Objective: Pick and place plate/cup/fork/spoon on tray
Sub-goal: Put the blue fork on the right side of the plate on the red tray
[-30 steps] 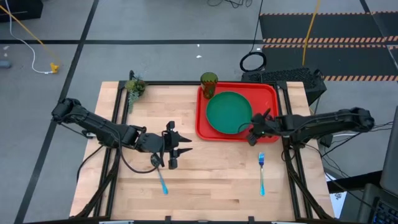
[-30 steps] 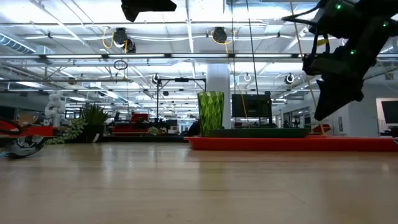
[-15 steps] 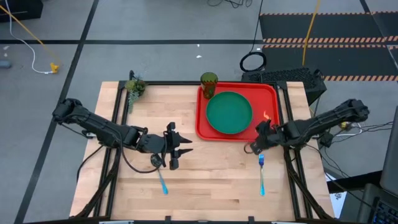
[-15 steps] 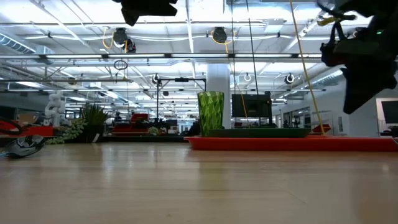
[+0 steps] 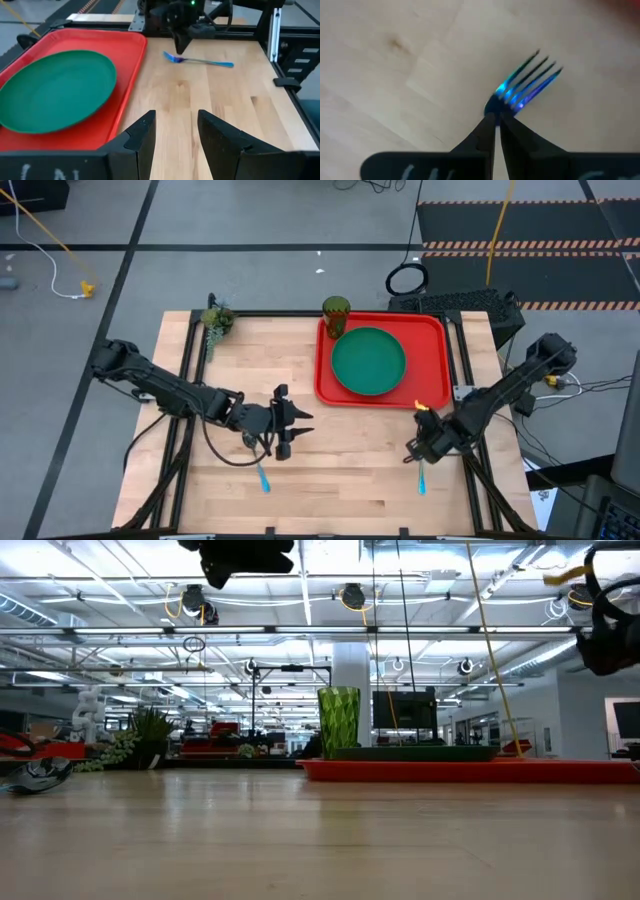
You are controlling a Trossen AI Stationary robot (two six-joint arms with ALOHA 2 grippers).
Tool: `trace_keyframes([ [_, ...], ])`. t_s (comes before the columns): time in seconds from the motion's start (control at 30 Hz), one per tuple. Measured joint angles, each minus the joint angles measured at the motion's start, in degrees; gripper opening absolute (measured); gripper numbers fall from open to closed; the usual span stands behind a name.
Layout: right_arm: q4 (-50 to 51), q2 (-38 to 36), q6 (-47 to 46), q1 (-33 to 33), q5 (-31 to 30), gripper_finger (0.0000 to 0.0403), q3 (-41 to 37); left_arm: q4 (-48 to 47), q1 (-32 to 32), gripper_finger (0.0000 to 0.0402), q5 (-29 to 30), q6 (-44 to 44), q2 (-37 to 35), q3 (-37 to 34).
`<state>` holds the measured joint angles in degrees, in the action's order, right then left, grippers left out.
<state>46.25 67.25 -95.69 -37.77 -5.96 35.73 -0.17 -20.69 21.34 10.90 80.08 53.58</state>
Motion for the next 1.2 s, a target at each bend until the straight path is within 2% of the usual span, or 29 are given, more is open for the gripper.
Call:
trace_keyframes([
  [0.2,-2.35,4.06,-5.59,-1.38,2.56,0.0020,0.00,0.40,0.02,0.0150,-0.04,-0.76,-0.01,0.00],
  [0.43,-10.28,7.09,-5.85,-1.73,4.60,0.0020,0.15,0.44,0.04,0.0150,-0.04,-2.36,-0.01,0.00],
  [1.07,-10.94,7.71,-5.31,-1.73,4.82,0.0020,0.04,0.49,0.48,0.0150,-0.02,-3.07,-0.03,-0.02],
  [1.2,-12.03,7.75,-2.43,-1.73,4.80,0.0027,0.00,0.49,0.48,0.0150,-0.02,-3.05,-0.04,-0.02],
])
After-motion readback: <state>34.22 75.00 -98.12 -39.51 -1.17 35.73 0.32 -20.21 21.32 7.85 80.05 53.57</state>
